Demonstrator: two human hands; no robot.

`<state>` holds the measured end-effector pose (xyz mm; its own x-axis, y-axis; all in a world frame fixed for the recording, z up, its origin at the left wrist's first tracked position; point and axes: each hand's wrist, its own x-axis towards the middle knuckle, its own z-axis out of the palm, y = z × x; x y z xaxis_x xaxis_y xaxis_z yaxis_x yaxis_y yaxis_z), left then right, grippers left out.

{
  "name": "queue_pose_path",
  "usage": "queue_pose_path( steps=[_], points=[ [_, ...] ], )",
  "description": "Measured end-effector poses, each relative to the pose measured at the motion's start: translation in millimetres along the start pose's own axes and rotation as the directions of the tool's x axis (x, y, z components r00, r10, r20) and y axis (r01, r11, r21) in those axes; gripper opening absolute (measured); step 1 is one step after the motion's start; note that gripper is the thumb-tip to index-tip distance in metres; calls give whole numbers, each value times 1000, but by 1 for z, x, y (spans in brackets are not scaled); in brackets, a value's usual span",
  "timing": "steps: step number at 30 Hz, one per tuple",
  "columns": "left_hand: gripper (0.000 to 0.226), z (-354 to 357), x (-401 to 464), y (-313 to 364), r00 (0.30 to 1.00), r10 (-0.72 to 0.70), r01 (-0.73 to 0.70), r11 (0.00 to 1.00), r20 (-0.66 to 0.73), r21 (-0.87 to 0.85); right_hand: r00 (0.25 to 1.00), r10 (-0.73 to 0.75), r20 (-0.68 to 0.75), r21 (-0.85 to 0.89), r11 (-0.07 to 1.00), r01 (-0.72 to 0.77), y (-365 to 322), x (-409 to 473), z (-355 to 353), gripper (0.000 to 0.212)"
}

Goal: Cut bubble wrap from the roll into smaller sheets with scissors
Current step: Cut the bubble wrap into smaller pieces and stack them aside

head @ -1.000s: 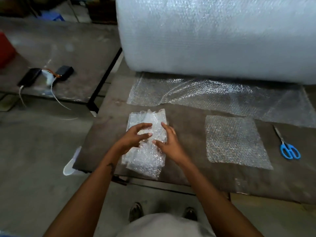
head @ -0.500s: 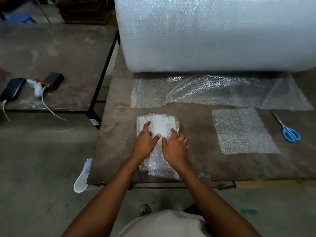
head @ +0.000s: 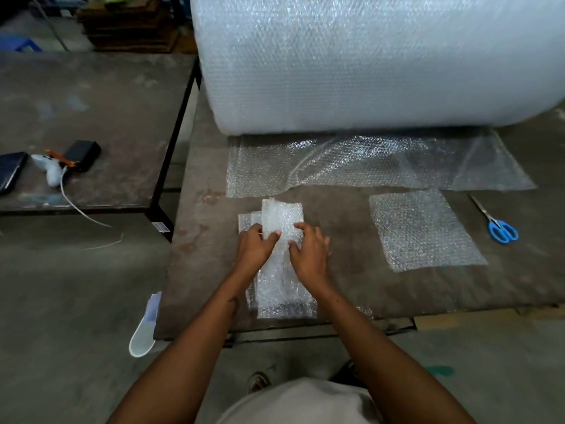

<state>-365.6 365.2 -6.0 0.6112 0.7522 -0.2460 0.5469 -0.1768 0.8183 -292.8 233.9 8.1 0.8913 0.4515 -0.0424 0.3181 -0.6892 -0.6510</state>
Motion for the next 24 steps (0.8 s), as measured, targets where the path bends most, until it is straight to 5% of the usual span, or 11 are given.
queue_pose_path(
  steps=[6, 12, 16, 24],
  points=[
    [59, 0, 1, -1, 998, 26, -30, 997, 54, 76, 995, 17, 99, 8, 1000, -18, -9, 3, 19, 52],
    [59, -6, 4, -5, 999, -42, 43, 987, 9, -155, 996, -72, 52, 133, 989, 64, -8, 5, 13, 49],
    [54, -11, 6, -8, 1000, -19, 19, 998, -7, -66, 996, 76, 44, -114, 991, -70, -15, 4, 21, 57],
    [48, -9, 4, -17, 992, -21, 36, 992, -126, 122, 988, 102, 119, -49, 994, -97, -17, 5, 28, 73]
  ],
)
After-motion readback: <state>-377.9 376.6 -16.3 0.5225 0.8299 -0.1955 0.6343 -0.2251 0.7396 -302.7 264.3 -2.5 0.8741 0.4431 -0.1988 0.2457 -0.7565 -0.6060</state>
